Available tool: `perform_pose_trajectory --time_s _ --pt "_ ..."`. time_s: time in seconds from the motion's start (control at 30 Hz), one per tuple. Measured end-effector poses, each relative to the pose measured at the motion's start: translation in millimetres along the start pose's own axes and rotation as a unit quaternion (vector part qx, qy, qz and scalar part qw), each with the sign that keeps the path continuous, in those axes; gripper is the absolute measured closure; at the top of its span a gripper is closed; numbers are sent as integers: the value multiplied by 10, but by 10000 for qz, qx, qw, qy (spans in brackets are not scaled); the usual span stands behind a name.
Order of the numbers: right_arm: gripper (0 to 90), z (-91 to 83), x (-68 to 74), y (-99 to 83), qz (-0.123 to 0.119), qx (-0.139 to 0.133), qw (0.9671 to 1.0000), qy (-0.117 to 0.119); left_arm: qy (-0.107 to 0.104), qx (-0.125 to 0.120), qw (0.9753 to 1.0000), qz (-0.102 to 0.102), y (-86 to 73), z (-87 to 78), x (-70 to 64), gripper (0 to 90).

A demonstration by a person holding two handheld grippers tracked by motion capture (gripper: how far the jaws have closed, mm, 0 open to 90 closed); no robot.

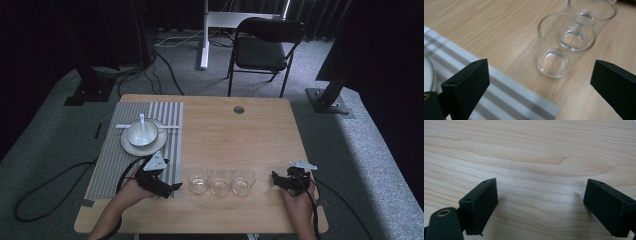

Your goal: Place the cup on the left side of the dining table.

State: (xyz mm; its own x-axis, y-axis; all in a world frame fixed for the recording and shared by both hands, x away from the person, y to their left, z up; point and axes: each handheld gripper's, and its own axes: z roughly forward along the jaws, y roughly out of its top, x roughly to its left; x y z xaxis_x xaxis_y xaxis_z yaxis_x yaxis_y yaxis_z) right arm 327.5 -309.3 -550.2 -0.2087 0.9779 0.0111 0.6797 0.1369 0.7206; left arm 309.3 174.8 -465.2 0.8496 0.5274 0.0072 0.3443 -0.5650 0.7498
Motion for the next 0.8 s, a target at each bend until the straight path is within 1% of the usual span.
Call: perform_pose_trajectory --time_s 0.03,0.07,0.1,0.17,0.23,0.27,0.3,0.33,0.37,0.4,0.47,0.77,0.8 --pt "117 0 0 0 1 0 10000 0 23 -15 10000 27 24 20 -15 27" --pt "117 0 0 0 3 1 10000 -1 -3 0 10000 46 44 32 -24 27" --pt "117 0 0 0 0 0 10000 0 -89 -27 9999 57 73 50 -37 27" --pt "117 0 0 0 1 0 10000 0 -116 -42 9999 94 116 74 -56 27" --pt "117 0 0 0 2 1 10000 0 -127 -113 9997 152 169 98 -84 29" --pt "117 0 1 0 5 0 10000 -1 -189 -120 9996 181 193 111 -93 45" --pt "117 0 1 0 5 0 10000 -1 -190 -140 9995 187 220 127 -102 45" --pt "117 0 0 0 -2 -2 10000 -1 -199 -129 9995 205 240 139 -106 45" --pt "117 1 0 0 1 -6 10000 0 -256 -124 9993 225 270 157 -114 45" --pt "117 1 0 -1 0 -7 10000 0 -243 -124 9994 234 295 171 -118 45" --pt "117 1 0 0 3 -5 10000 0 -348 -133 9990 245 336 200 -128 45" --pt "117 1 0 0 1 -5 10000 1 -470 -9 9979 453 560 393 -214 45" --pt "117 1 0 0 0 -6 10000 1 -475 8 9975 517 594 417 -226 45"
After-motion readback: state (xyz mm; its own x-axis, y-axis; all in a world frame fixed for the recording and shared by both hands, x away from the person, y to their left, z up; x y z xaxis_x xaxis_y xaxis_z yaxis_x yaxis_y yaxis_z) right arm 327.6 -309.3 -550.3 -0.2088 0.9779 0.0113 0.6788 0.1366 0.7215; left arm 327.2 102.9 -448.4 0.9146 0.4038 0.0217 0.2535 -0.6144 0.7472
